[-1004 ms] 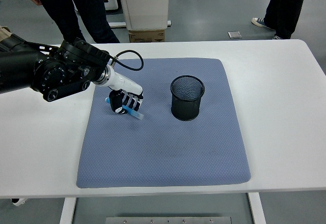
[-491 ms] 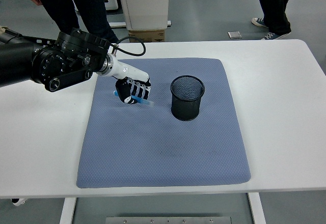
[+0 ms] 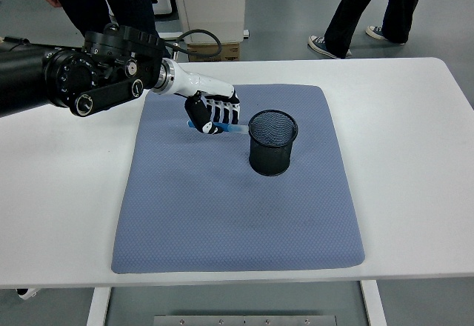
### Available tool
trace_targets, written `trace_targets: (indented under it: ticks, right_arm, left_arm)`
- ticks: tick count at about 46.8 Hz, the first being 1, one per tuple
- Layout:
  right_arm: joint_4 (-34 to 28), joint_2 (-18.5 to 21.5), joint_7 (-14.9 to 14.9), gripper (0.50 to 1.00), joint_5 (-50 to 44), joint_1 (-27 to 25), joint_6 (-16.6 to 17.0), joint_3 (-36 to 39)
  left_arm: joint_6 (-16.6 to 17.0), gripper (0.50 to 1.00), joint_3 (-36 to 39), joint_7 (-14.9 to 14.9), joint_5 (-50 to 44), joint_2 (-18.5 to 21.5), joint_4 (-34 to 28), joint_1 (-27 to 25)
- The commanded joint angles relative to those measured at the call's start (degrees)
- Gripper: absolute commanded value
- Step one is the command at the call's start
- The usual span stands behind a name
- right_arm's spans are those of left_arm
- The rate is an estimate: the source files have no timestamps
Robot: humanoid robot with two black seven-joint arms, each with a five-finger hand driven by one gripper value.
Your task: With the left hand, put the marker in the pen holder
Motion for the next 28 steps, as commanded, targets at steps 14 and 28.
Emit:
trace_targets:
  ticks: [14, 28]
  right_arm:
    - [0.0, 0.0, 0.0, 1.0, 0.0, 0.0, 0.0, 0.0]
    - [0.0, 0.0, 0.0, 1.0, 0.0, 0.0, 0.1, 0.0]
  left_arm:
    - [0.0, 0.5, -4.4, 0.6, -9.6, -0.4, 0.0, -0.9]
    - [0.3, 0.5, -7.5, 0.7, -16.9, -1.3, 0.0, -0.7]
